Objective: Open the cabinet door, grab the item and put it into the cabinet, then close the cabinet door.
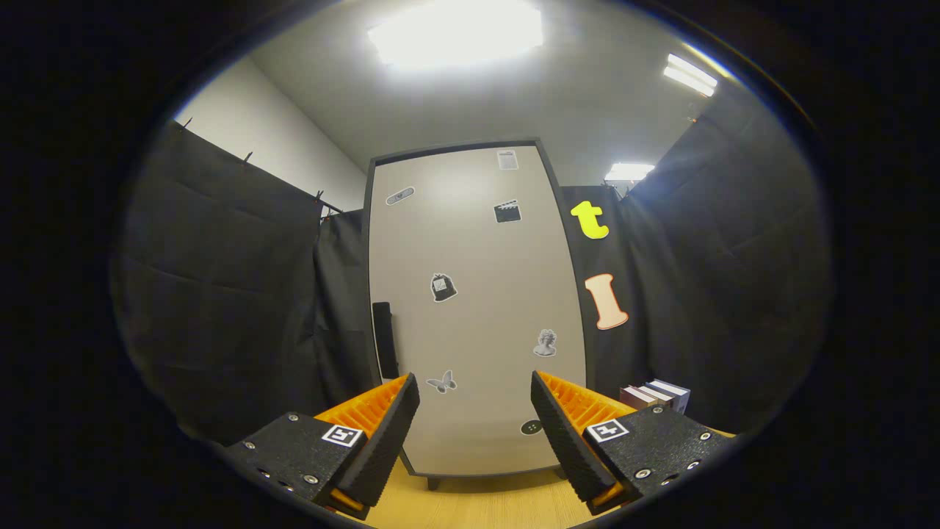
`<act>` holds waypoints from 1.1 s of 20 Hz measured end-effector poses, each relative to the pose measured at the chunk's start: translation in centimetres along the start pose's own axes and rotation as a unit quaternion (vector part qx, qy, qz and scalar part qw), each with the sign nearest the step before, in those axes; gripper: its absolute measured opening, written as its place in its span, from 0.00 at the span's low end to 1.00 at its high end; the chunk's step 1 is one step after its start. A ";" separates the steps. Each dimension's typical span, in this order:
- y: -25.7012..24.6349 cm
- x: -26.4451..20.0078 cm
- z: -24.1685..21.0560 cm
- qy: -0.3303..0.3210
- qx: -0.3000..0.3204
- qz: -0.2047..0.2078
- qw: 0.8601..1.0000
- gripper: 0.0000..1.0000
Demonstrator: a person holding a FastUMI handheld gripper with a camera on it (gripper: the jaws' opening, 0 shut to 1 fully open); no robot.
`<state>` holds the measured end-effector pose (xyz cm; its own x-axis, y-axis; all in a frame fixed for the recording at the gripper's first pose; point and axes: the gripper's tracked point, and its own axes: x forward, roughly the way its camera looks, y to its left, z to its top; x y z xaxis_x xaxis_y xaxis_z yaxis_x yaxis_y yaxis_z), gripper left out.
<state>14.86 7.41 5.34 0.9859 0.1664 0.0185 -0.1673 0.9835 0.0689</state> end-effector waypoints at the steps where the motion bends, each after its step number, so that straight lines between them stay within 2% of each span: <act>1: 0.3 0.9 0.3 0.002 0.004 0.005 1.000 0.95; 10: 4.3 8.1 1.0 0.015 0.024 0.042 0.999 0.94; 15: 8.3 11.7 -0.3 0.038 0.016 0.073 0.996 0.94; 22: 12.0 16.1 -1.8 0.056 -0.003 0.089 0.994 0.89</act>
<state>28.75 22.02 4.68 0.9351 0.3448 -0.0815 -0.3398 0.9379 0.0693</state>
